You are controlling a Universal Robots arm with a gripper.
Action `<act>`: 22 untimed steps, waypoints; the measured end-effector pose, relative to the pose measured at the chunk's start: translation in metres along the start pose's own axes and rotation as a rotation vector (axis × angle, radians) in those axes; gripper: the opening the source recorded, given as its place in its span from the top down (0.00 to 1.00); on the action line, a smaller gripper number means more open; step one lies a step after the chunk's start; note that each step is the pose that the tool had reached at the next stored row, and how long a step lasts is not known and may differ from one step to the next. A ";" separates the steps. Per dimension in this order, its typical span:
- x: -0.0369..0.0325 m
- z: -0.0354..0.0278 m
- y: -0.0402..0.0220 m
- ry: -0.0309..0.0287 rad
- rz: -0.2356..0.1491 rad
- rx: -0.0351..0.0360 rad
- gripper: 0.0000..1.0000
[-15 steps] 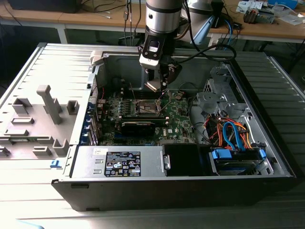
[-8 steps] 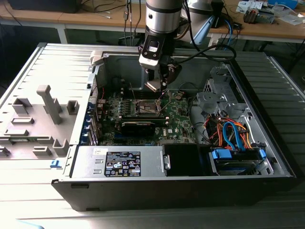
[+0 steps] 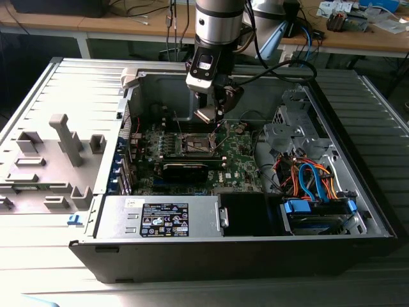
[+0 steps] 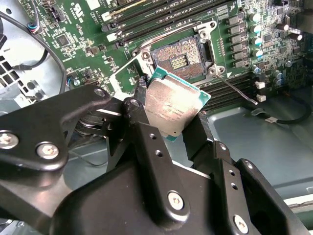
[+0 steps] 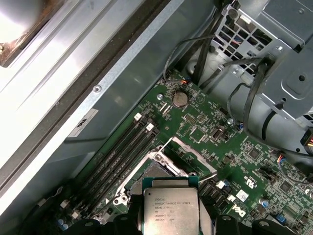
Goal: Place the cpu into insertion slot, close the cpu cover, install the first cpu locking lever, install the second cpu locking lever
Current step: 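Place the cpu into insertion slot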
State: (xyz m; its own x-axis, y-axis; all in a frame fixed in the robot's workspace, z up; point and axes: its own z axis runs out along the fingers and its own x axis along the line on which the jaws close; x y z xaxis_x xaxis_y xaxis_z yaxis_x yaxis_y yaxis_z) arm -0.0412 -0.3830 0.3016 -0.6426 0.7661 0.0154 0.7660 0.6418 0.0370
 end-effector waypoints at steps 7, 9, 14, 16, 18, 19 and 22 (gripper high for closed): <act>0.0000 0.0001 0.0000 -0.0003 0.008 -0.0001 0.45; 0.0000 0.0001 0.0000 -0.0004 0.010 -0.0001 0.45; 0.0000 0.0002 0.0000 -0.0006 0.014 -0.0001 0.45; 0.0000 0.0003 0.0000 -0.0006 0.016 -0.0002 0.45; 0.0000 0.0003 0.0000 -0.0007 0.019 -0.0002 0.45; 0.0000 0.0004 0.0000 -0.0008 0.020 -0.0003 0.45; 0.0000 0.0004 0.0000 -0.0009 0.024 -0.0003 0.45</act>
State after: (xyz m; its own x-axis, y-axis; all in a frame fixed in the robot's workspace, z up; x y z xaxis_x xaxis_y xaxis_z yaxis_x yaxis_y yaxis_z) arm -0.0412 -0.3830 0.3012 -0.6244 0.7810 0.0154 0.7809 0.6236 0.0370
